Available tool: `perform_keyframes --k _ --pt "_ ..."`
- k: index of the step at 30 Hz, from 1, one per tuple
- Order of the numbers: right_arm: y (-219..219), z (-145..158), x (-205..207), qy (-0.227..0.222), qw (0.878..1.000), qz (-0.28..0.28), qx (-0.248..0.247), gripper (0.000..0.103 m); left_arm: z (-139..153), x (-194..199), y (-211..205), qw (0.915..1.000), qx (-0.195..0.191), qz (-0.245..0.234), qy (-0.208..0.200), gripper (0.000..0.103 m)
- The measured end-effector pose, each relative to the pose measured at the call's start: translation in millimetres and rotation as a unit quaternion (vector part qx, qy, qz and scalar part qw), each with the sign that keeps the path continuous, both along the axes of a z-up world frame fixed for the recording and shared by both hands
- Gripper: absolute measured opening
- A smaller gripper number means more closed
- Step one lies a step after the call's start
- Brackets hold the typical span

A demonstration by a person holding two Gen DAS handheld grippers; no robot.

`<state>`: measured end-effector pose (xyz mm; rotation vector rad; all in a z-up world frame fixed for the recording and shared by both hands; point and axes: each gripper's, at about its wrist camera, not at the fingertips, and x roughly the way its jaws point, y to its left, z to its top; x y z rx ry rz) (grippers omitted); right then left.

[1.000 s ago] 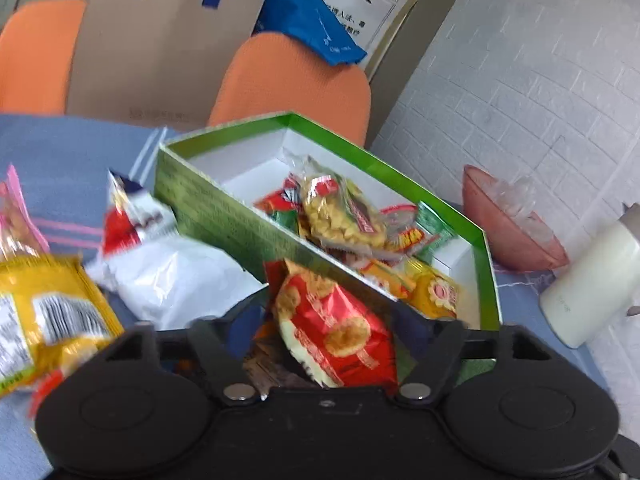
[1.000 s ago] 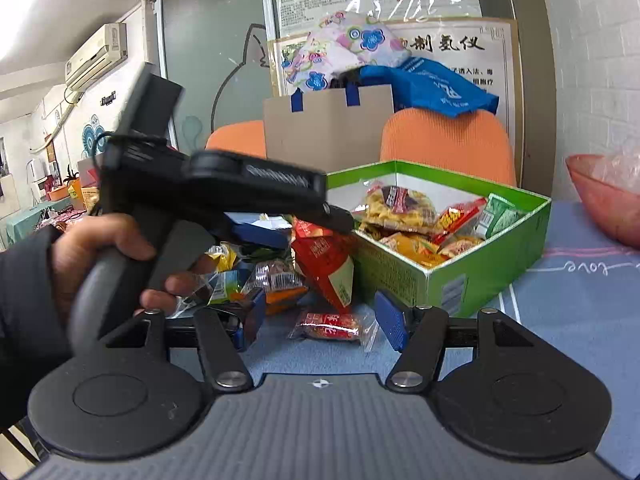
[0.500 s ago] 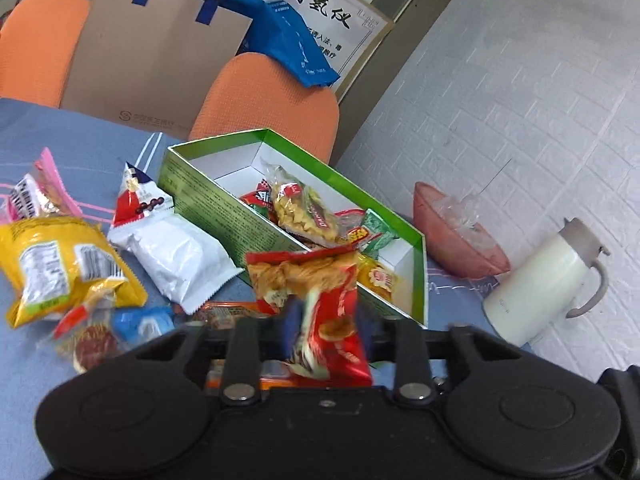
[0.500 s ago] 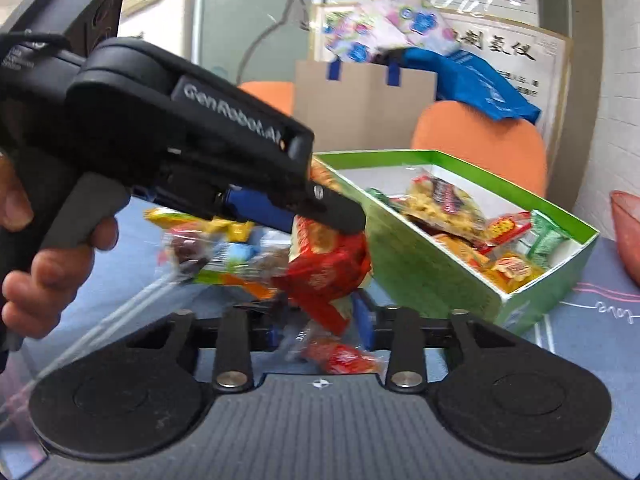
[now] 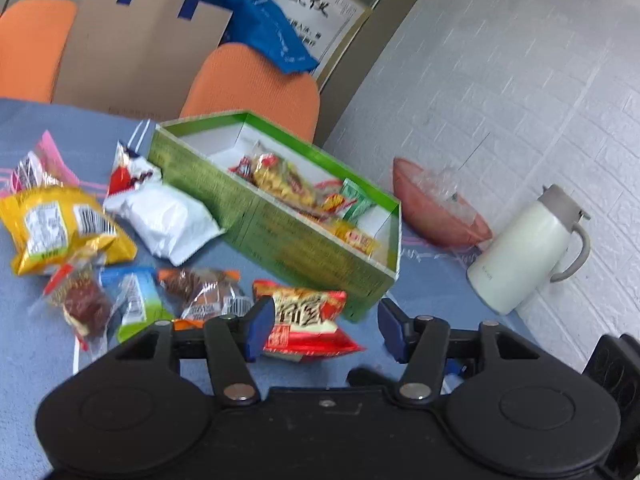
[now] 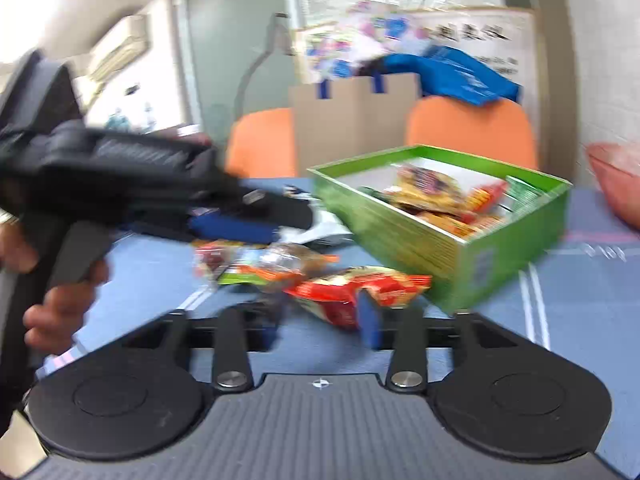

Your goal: Organize snacks

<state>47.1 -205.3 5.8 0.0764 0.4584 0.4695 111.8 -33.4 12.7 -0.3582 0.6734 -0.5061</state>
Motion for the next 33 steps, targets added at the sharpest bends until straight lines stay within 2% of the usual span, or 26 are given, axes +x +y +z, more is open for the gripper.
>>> perform_keyframes --k 3,5,8,12,15,22,24,25,28,33 --pt "0 -5 4 0.008 1.000 -0.005 -0.005 0.096 -15 11 1 0.9997 -0.003 0.000 0.025 0.103" --pt "4 -7 6 0.009 1.000 -0.003 -0.019 0.103 -22 19 2 0.9992 -0.011 0.004 0.038 0.103" --pt "8 -9 12 0.012 0.999 -0.003 -0.034 0.103 -30 32 1 0.9988 -0.015 0.019 0.043 0.103" --pt "13 -11 20 0.020 0.999 -0.001 -0.034 0.103 -41 52 -4 0.9968 -0.022 0.006 0.077 0.103" --pt "18 -15 30 0.031 0.999 0.001 -0.043 0.103 -45 55 -5 0.9945 -0.044 -0.021 0.093 0.103" --pt "24 -24 52 0.068 0.997 -0.002 -0.045 0.103 -47 54 -2 0.9951 -0.048 -0.013 0.086 0.103" --pt "25 -25 49 0.070 0.997 0.008 -0.034 0.093 -43 46 -8 0.9971 -0.034 -0.014 0.067 0.103" --pt "26 -23 45 0.063 0.997 0.008 -0.038 0.076 -39 41 -10 0.9976 -0.031 -0.017 0.060 0.103" --pt "27 -19 29 0.043 0.998 0.009 -0.049 0.067 -30 26 -13 0.9990 -0.019 -0.016 0.037 0.103" --pt "23 0 10 0.012 0.999 0.007 -0.040 0.061 -9 7 -14 0.9994 -0.027 -0.022 0.005 0.103"
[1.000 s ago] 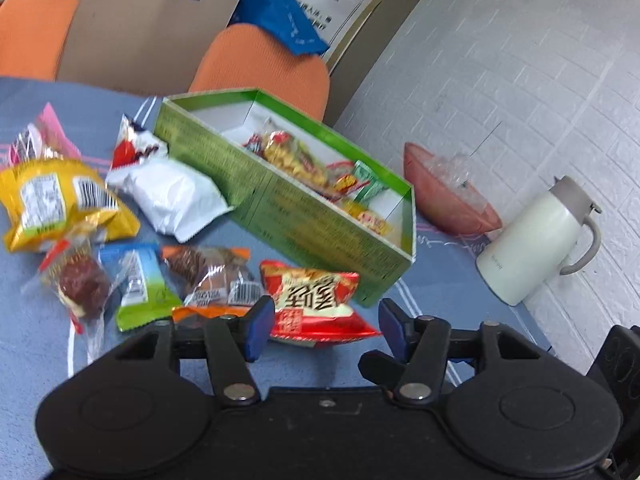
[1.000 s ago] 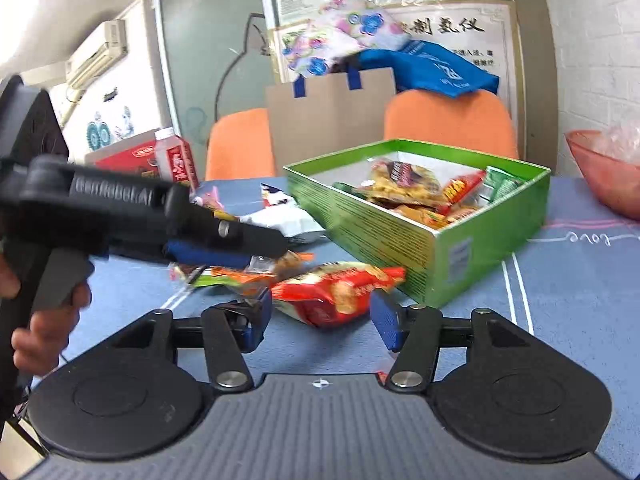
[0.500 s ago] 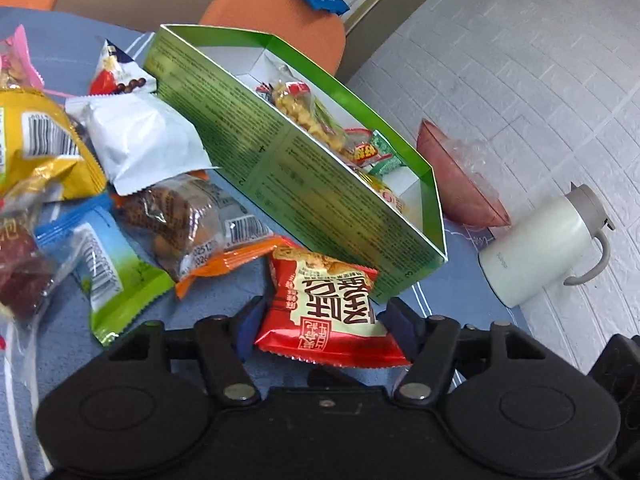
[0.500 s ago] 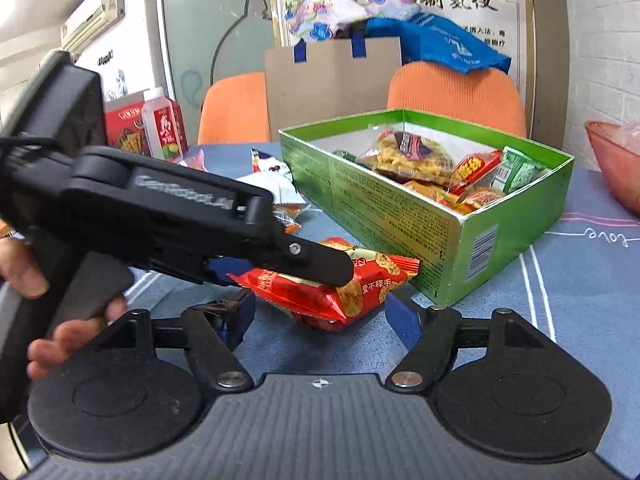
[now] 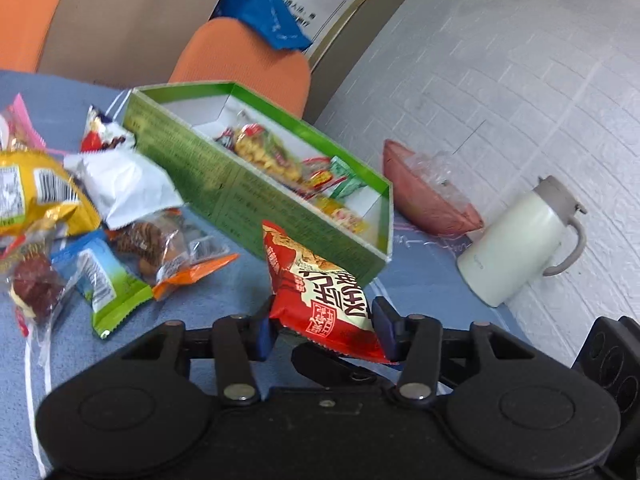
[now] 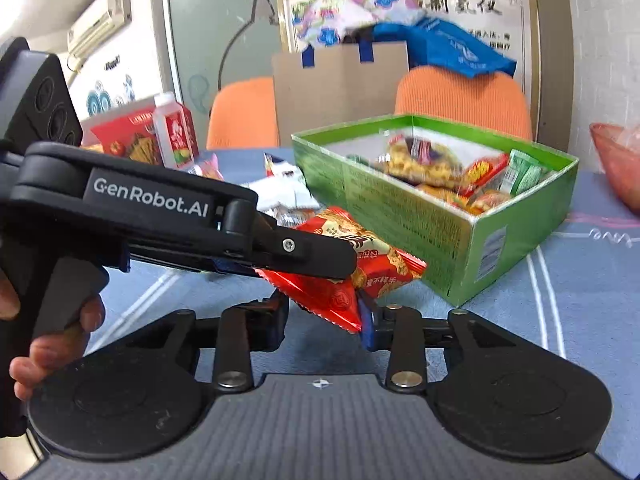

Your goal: Organize snacks

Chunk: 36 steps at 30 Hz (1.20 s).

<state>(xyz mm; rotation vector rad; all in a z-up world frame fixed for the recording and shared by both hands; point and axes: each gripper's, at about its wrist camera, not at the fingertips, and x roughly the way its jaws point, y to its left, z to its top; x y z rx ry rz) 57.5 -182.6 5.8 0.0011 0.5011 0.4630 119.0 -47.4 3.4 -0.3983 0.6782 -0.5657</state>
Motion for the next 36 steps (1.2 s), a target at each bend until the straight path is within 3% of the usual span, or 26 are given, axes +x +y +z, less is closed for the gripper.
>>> perform_keyframes --k 7,14,24,27,28,29,30,32,36 --pt "-10 34 -3 -0.066 0.998 -0.015 0.009 0.058 41 6 -13 0.9984 -0.004 -0.013 -0.056 0.103" --pt "-28 49 26 -0.095 0.994 -0.047 0.018 0.058 56 44 -35 0.9967 -0.014 -0.032 -0.074 0.103" --pt "-43 39 71 -0.101 0.991 -0.084 0.006 0.058 41 101 -57 0.9970 -0.002 -0.034 -0.069 0.103" --pt "-42 24 87 -0.085 0.993 -0.087 0.006 0.060 26 115 -57 0.9981 0.036 0.001 -0.051 0.103" --pt "-41 19 91 -0.078 0.993 -0.089 0.002 0.068 23 116 -54 0.9979 0.046 0.014 -0.042 0.103" --pt "-41 15 93 -0.065 0.994 -0.086 -0.003 0.095 22 113 -49 0.9980 0.045 0.021 -0.039 0.103" --pt "-42 12 91 -0.058 0.994 -0.088 0.001 0.102 23 107 -40 0.9984 0.031 0.025 -0.040 0.103" --pt "-45 13 76 -0.073 0.993 -0.090 0.009 0.103 27 90 -25 0.9983 0.009 0.029 -0.051 0.103" --pt "-52 25 45 -0.100 0.990 -0.095 0.035 0.103 40 51 -2 0.9958 0.005 0.057 -0.071 0.103"
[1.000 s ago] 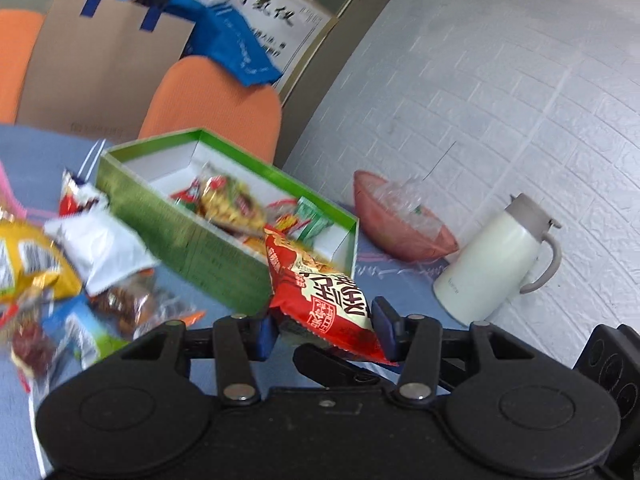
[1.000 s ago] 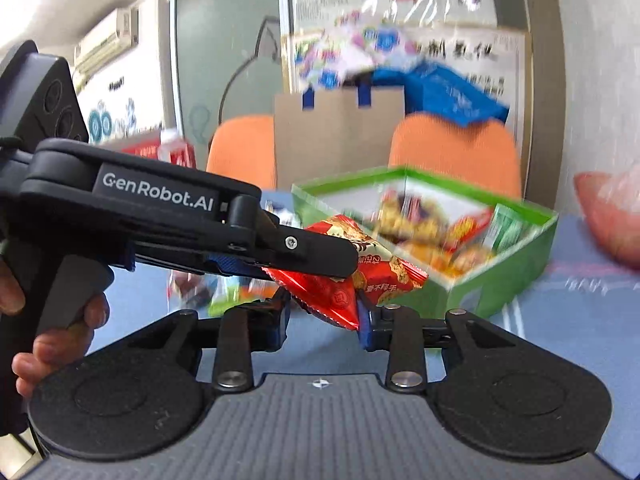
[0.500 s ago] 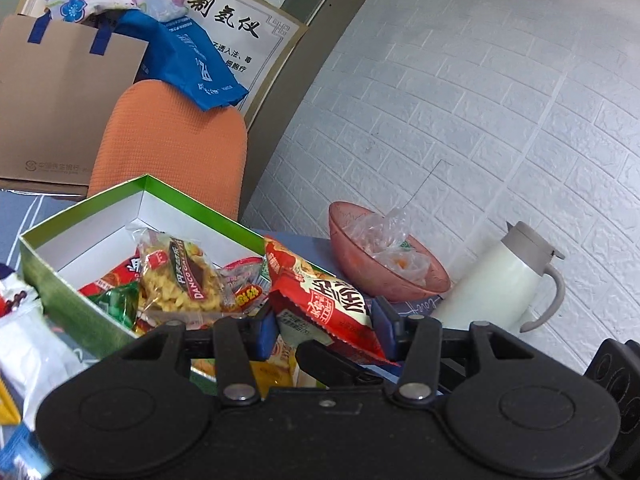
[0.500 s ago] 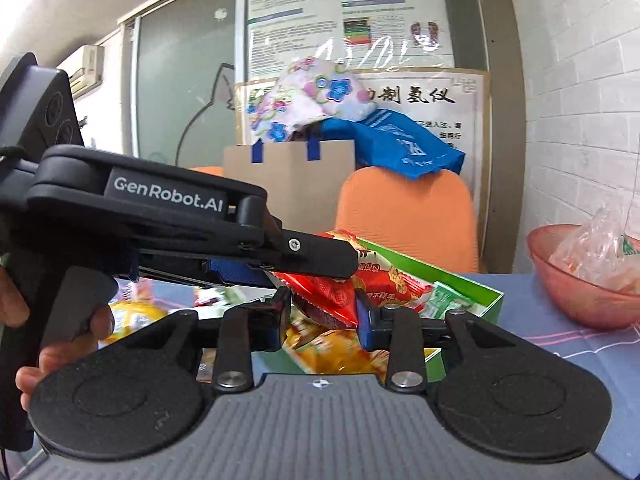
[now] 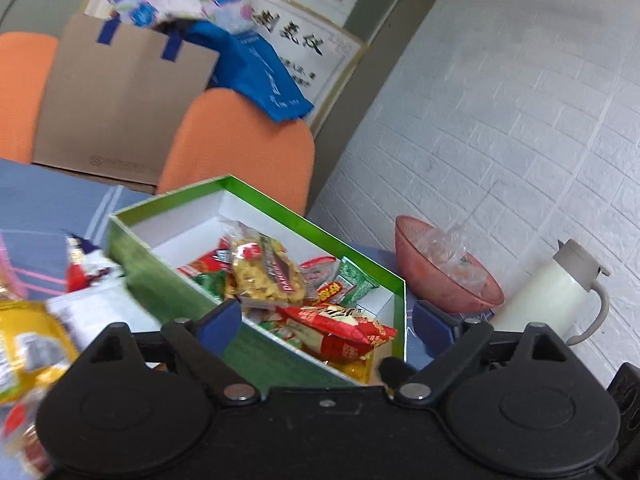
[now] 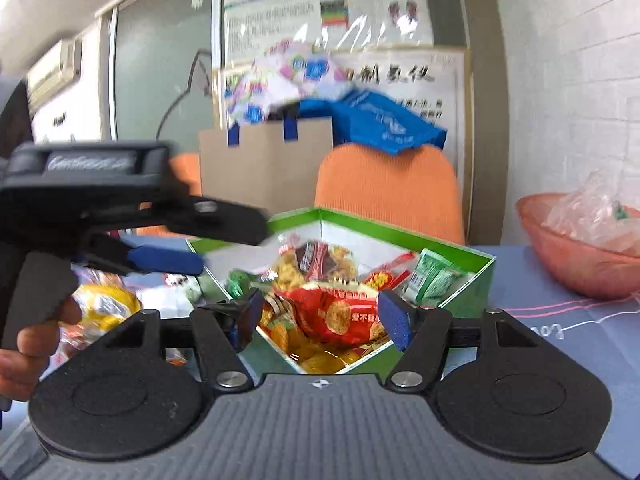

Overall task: Organize snacks
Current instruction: 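Move both grippers back to the snack pile, then grasp red twist-snack pack with right gripper while left grasps clear date bag, drop both in box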

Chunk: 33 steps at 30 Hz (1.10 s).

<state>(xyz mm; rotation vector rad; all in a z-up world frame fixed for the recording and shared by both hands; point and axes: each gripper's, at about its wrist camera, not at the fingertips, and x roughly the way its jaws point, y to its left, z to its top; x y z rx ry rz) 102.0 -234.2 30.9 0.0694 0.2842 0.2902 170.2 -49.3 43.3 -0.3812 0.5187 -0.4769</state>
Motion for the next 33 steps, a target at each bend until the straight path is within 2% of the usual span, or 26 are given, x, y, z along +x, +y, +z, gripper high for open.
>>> perform_keyframes --k 3,7,14,21,22,23,24,25,30,32,33 --pt "-4 4 -23 -0.001 0.999 0.016 0.031 0.103 0 -25 18 0.9995 -0.006 0.025 0.018 0.103" --pt "0 -4 -48 0.029 0.997 0.037 0.059 0.103 -15 -58 43 0.9977 -0.014 0.056 0.036 0.103" --pt "18 -29 -69 0.100 0.994 0.039 0.013 0.103 -47 -93 71 0.9929 0.000 0.092 0.075 0.103" --pt "28 -49 -75 0.148 0.988 0.023 -0.021 0.103 -52 -115 79 0.9929 0.012 0.096 0.069 0.103" --pt "31 -50 -74 0.153 0.988 0.028 -0.019 0.093 -51 -115 80 0.9929 0.015 0.098 0.067 0.103" --pt "34 -50 -73 0.155 0.987 0.035 -0.018 0.064 -51 -114 81 0.9924 0.018 0.103 0.064 0.103" --pt "38 -51 -72 0.156 0.986 0.047 -0.016 0.048 -50 -113 82 0.9919 0.022 0.108 0.062 0.103" --pt "42 -52 -71 0.157 0.986 0.061 -0.013 0.040 -50 -112 83 0.9916 0.024 0.111 0.063 0.103" --pt "60 -52 -76 0.150 0.983 0.099 -0.029 0.039 -52 -108 89 0.9908 0.027 0.115 0.066 0.103" --pt "61 -52 -77 0.148 0.983 0.099 -0.032 0.050 -52 -101 93 0.9894 0.030 0.125 0.067 0.103" --pt "60 -52 -77 0.149 0.984 0.097 -0.033 0.052 -53 -96 95 0.9884 0.030 0.133 0.068 0.103"
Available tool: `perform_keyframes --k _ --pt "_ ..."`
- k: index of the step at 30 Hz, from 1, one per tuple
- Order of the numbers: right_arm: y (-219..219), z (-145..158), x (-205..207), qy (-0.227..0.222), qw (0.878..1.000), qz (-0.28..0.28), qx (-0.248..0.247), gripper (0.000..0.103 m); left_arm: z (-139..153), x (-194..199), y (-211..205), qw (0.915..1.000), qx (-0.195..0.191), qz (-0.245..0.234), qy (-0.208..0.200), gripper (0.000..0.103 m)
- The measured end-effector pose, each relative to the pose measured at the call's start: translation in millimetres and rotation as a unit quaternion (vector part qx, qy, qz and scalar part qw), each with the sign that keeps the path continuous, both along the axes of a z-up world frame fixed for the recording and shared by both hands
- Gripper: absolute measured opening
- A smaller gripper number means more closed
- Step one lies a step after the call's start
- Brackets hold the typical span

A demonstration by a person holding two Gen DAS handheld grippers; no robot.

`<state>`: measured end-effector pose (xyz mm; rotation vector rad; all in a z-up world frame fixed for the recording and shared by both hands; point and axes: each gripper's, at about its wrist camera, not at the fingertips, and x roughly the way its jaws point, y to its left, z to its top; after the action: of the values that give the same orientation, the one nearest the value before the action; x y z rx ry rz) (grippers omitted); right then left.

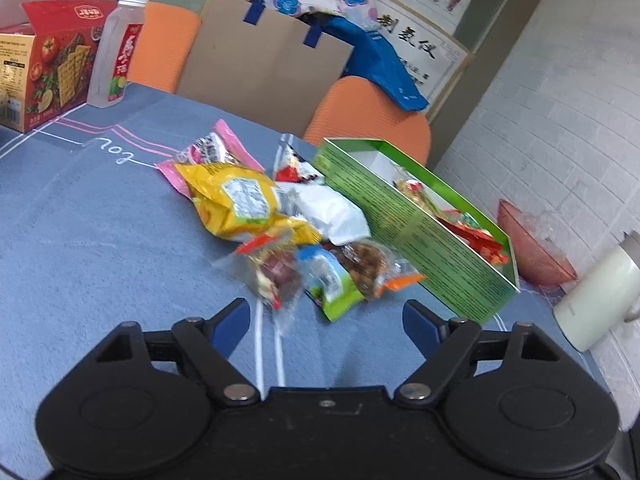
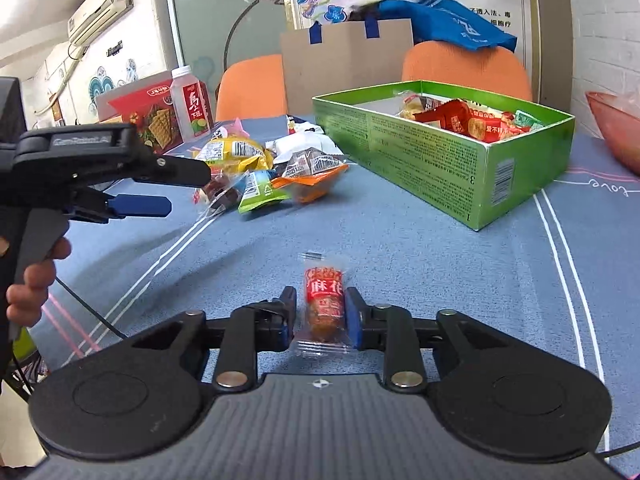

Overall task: Organize snacks
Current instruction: 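Grasp red twist-snack pack with right gripper while left grasps clear date bag, drop both in box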

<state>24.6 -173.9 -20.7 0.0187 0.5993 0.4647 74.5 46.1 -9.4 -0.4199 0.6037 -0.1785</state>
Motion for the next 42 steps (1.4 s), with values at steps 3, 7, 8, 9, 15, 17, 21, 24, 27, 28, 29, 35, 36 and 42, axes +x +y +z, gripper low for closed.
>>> perform_keyframes --k 3,7,8,9,15,17,21,24,27,28,29,35,36,42 --pt "-1 0 -1 0.001 1.000 -0.008 -0.003 0.054 -1 21 8 0.9999 -0.005 0.014 0.007 0.092" --pt "-3 0 0 0.003 1.000 -0.010 0.000 0.056 -6 46 11 0.9996 -0.011 0.020 0.018 0.091" --pt "-3 0 0 0.003 1.000 -0.010 -0.001 0.057 -8 50 11 0.9995 -0.009 0.022 0.022 0.091" --pt "-2 0 0 0.002 1.000 -0.009 -0.004 0.058 -10 54 11 0.9994 -0.008 0.023 0.026 0.091" --pt "4 1 0 -0.002 1.000 -0.003 -0.017 0.064 -18 52 16 0.9992 -0.014 0.007 0.037 0.067" --pt "5 1 1 -0.003 1.000 -0.001 -0.018 0.072 -18 47 16 0.9994 -0.011 0.010 0.033 0.071" --pt "10 0 1 -0.012 0.999 -0.001 -0.033 0.073 -19 44 14 0.9996 -0.005 0.009 0.028 0.071" --pt "11 -2 -1 -0.025 0.999 -0.001 -0.044 0.049 -17 40 13 0.9996 -0.008 0.002 0.028 0.071" --pt "9 -1 1 -0.020 0.999 -0.002 -0.036 0.035 -10 30 11 0.9997 -0.013 -0.004 0.018 0.070" --pt "8 1 2 -0.019 0.999 -0.001 -0.029 0.035 -5 27 10 0.9998 -0.014 -0.008 0.013 0.070" --pt "7 3 2 -0.022 1.000 -0.001 -0.022 0.035 -1 24 9 0.9998 -0.014 -0.012 0.006 0.070" --pt "-2 32 13 -0.066 0.998 -0.007 0.009 0.035 34 16 -7 0.9979 -0.013 -0.045 -0.044 0.070" --pt "-4 37 15 -0.077 0.997 -0.012 0.010 0.035 38 17 -10 0.9974 -0.015 -0.051 -0.050 0.070" --pt "-16 63 43 -0.128 0.991 -0.036 0.016 0.035 60 41 -37 0.9944 -0.012 -0.080 -0.069 0.069"
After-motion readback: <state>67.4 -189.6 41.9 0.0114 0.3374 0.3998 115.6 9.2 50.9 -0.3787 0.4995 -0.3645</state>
